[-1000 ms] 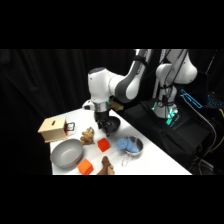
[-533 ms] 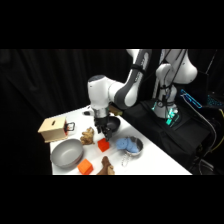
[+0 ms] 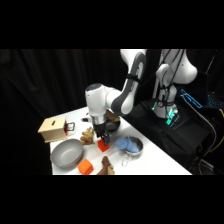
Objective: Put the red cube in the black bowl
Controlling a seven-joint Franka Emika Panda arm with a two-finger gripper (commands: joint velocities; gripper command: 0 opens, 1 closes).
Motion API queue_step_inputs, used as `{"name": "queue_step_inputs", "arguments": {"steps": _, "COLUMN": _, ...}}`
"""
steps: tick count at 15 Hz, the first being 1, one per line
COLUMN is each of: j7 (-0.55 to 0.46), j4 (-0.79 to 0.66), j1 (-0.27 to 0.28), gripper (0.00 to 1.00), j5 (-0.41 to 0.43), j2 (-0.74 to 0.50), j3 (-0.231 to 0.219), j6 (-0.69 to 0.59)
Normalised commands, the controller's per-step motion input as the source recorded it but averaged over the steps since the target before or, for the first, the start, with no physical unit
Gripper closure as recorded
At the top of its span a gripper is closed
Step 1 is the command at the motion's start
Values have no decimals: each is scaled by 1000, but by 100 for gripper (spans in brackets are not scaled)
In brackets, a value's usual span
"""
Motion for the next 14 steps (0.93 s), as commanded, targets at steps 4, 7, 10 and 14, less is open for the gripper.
{"name": "queue_step_inputs", "arguments": {"steps": 4, "j7": 93, "j4": 130, "j1": 2, "gripper": 0, "j5": -13, "j2": 150, "j3": 20, "j6": 124}}
{"name": "queue_step_inputs", "arguments": {"steps": 7, "j7": 84, "j4": 78, "j1": 9, "gripper": 0, "j5": -7, "j2": 112, "j3": 30, "j6": 141}}
{"name": "queue_step_inputs", "arguments": {"steps": 10, "j7": 64, "j4": 67, "j1": 9, "gripper": 0, "j5": -2, "j2": 80, "j3": 41, "j6": 140}}
{"name": "queue_step_inputs", "arguments": {"steps": 14, "j7": 61, "j4": 48, "j1": 13, "gripper": 28, "j5": 1, "j2": 56, "j3": 34, "j6": 158}}
